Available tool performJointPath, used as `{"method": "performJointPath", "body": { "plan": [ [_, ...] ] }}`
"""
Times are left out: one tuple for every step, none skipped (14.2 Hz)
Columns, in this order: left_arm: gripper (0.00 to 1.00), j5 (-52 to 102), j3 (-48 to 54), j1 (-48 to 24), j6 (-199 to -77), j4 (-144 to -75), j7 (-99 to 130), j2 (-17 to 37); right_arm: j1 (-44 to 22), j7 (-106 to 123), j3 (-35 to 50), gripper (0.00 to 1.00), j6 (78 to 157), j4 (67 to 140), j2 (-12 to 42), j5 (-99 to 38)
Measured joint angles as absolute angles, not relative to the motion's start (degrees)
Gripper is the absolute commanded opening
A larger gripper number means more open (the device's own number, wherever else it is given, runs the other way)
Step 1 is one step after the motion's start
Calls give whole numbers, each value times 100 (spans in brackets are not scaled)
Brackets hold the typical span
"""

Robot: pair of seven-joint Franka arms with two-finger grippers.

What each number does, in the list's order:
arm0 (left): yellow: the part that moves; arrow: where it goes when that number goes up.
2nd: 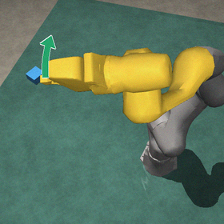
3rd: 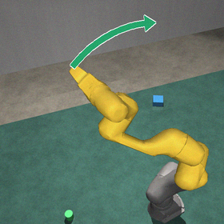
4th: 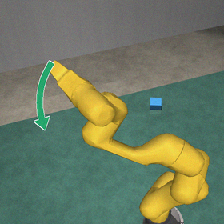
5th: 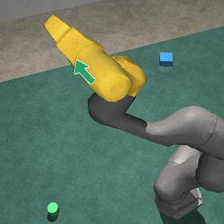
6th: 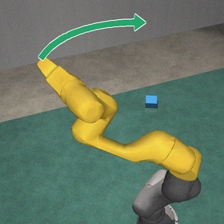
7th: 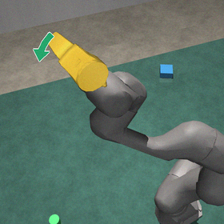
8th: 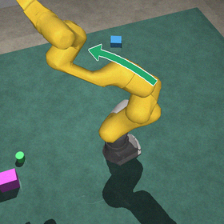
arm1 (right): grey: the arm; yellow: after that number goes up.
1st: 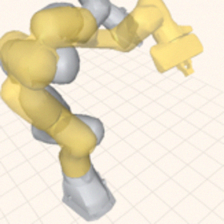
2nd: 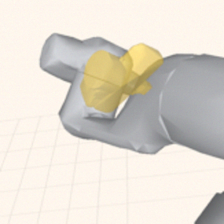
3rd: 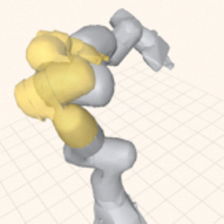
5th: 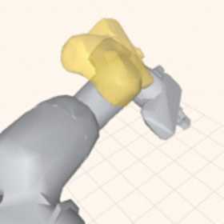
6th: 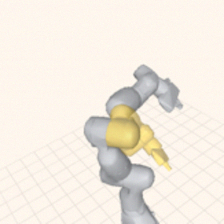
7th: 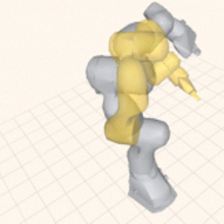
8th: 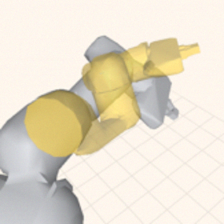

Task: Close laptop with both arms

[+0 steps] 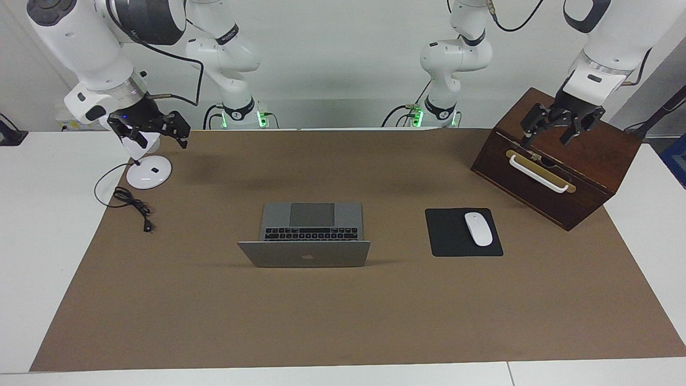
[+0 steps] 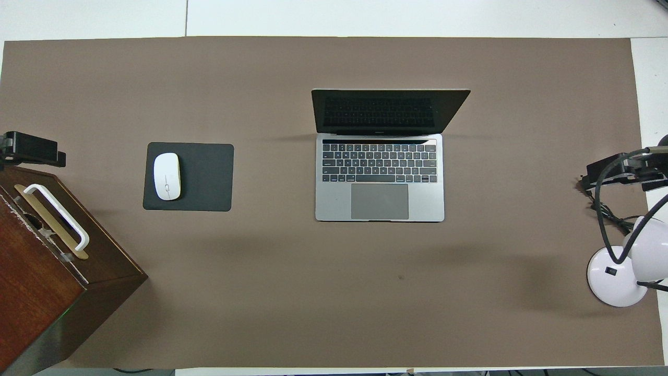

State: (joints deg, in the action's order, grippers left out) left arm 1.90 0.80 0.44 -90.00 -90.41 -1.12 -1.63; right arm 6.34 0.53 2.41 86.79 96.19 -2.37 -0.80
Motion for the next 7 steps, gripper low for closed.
{"method": "performJointPath", "body": {
  "plan": [
    [100, 190, 81, 44, -9001, -9041, -112, -163, 705, 53, 237, 100, 8679, 9619, -238, -80],
    [100, 190, 81, 44, -9001, -9041, -112, -163, 791, 53, 233, 100, 8689, 9619, -238, -80],
    [100, 190, 79, 44, -9001, -9041, -112, -163, 876, 53, 229, 100, 8729, 9619, -237, -80],
    [100, 190, 76, 45, -9001, -9041, -112, -163, 945, 53, 228, 100, 8836, 9618, -237, -80],
    [100, 190, 72, 46, -9001, -9041, -112, -163, 981, 53, 223, 100, 8969, 9617, -237, -80],
    [100, 190, 70, 46, -9001, -9041, -112, -163, 1000, 53, 223, 100, 9145, 9617, -235, -80],
    [100, 190, 71, 46, -9001, -9041, -112, -163, 1016, 53, 223, 100, 9337, 9616, -230, -80]
  ]
}}
